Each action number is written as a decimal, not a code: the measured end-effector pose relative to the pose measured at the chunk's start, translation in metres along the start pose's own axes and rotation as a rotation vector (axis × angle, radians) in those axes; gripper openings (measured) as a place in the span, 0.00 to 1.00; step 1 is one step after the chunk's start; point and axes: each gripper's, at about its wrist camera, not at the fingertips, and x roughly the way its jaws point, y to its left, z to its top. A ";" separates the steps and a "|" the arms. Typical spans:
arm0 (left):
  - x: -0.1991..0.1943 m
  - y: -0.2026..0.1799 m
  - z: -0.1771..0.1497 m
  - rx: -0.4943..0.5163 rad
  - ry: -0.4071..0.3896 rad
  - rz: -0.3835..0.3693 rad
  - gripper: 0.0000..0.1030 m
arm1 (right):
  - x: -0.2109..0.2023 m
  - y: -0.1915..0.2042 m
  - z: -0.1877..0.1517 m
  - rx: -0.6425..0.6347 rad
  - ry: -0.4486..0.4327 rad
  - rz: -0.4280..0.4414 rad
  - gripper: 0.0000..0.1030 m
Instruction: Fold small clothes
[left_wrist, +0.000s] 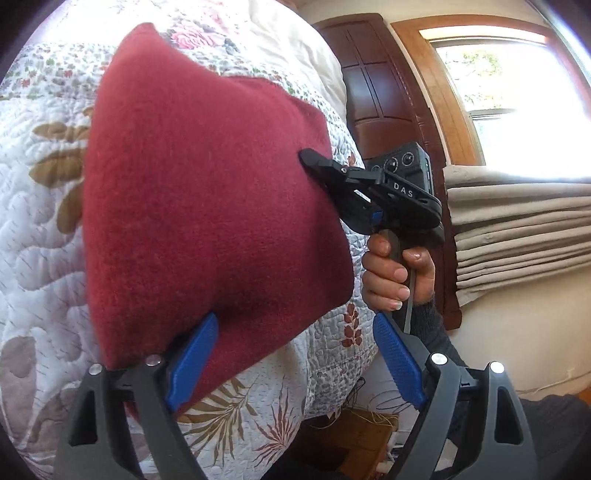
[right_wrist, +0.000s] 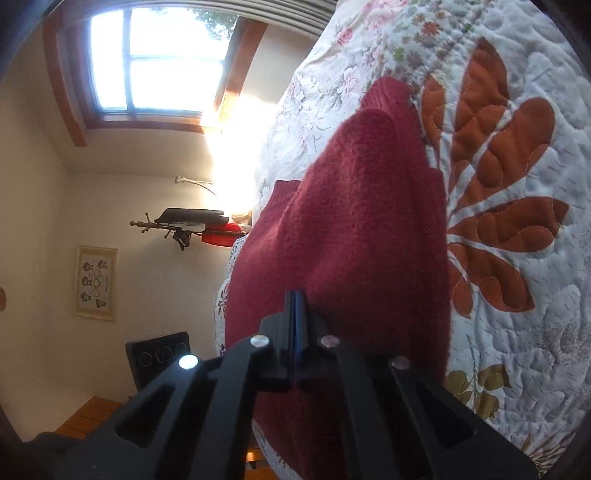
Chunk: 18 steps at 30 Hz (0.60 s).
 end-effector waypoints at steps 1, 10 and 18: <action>-0.001 -0.001 0.000 0.001 0.005 0.008 0.83 | -0.006 0.000 -0.001 0.004 -0.007 0.000 0.00; -0.039 -0.009 0.000 -0.076 -0.010 -0.088 0.88 | -0.073 -0.033 0.019 0.074 -0.077 -0.010 0.76; -0.078 0.057 -0.002 -0.307 -0.150 0.009 0.93 | -0.040 -0.049 0.035 0.111 0.098 0.073 0.82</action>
